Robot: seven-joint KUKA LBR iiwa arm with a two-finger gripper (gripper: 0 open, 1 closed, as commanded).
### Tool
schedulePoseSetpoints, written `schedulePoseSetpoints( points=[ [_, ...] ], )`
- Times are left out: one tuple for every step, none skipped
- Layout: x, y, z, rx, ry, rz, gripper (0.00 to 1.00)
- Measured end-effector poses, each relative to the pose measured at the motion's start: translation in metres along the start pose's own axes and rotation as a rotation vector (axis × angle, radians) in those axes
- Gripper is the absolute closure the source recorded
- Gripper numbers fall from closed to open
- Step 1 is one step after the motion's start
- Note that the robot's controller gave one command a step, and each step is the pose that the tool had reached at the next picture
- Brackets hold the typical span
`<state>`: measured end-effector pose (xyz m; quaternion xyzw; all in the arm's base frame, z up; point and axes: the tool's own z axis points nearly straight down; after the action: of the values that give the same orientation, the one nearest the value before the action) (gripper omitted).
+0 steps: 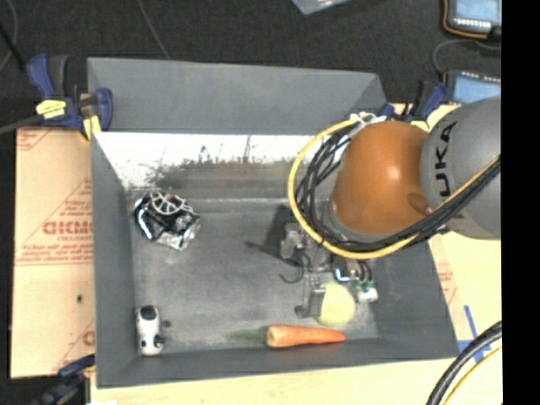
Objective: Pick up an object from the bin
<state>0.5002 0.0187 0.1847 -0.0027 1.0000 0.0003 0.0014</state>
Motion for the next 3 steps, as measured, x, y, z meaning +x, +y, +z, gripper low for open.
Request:
schedulePoseSetpoints(
  points=[
    [-0.03,-0.014,0.032,0.0,-0.006,0.113,0.0],
    [-0.077,-0.052,0.057,0.001,-0.008,0.134,0.0],
    [-0.089,-0.046,0.079,-0.001,-0.01,0.275,0.0]
  ],
)
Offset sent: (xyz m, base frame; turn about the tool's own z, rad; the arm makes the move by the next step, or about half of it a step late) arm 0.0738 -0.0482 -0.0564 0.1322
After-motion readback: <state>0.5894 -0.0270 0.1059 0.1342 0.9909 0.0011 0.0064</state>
